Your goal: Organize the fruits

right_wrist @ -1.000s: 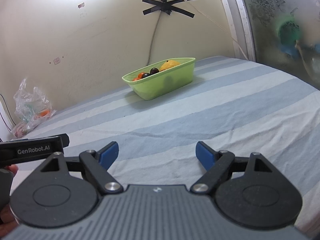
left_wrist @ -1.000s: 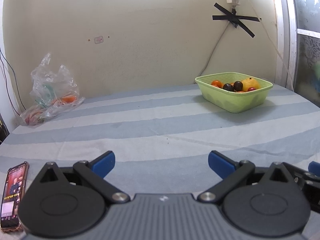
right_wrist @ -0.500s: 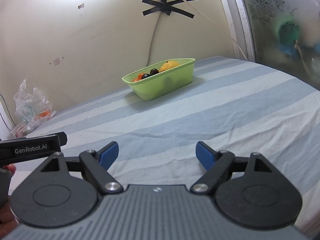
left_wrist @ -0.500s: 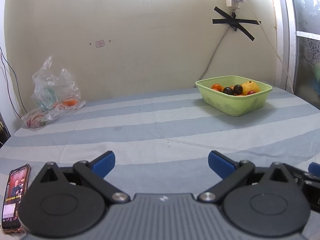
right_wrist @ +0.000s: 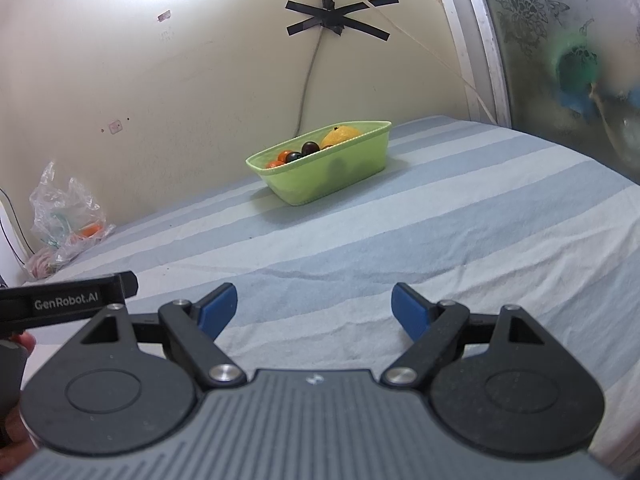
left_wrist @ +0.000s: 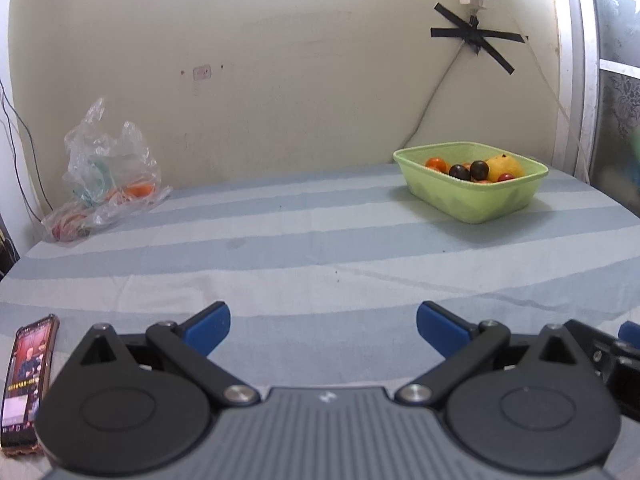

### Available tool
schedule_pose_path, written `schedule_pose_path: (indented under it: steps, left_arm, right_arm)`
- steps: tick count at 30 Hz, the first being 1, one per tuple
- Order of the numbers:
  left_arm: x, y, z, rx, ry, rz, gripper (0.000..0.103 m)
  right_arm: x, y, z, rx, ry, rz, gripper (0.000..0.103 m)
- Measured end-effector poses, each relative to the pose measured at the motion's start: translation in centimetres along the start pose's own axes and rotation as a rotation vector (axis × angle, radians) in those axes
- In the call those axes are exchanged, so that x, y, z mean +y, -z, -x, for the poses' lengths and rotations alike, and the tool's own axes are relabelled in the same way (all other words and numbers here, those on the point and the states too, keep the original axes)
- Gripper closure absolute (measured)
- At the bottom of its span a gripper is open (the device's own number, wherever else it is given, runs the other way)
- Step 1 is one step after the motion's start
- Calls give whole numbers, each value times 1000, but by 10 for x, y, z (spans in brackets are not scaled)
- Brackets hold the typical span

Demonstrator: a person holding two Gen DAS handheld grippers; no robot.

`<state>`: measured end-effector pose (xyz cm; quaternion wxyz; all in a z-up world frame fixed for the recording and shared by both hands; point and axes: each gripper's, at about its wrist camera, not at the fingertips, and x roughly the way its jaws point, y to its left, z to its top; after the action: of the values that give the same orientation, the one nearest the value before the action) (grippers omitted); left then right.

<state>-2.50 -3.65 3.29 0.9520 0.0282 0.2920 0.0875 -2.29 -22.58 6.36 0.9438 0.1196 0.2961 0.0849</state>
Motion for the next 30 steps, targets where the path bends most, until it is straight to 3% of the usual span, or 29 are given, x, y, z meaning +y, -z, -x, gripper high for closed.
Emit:
schedule_pose_path:
  steps: [10,30]
  left_arm:
    - [0,2,-7,60,-9,17,0]
    - [-15,6,-4,64,4,-33,0]
  right_arm:
    - [0,1,1,-7,1,-5,17]
    - [-6,1,4,-8,1,-33,17]
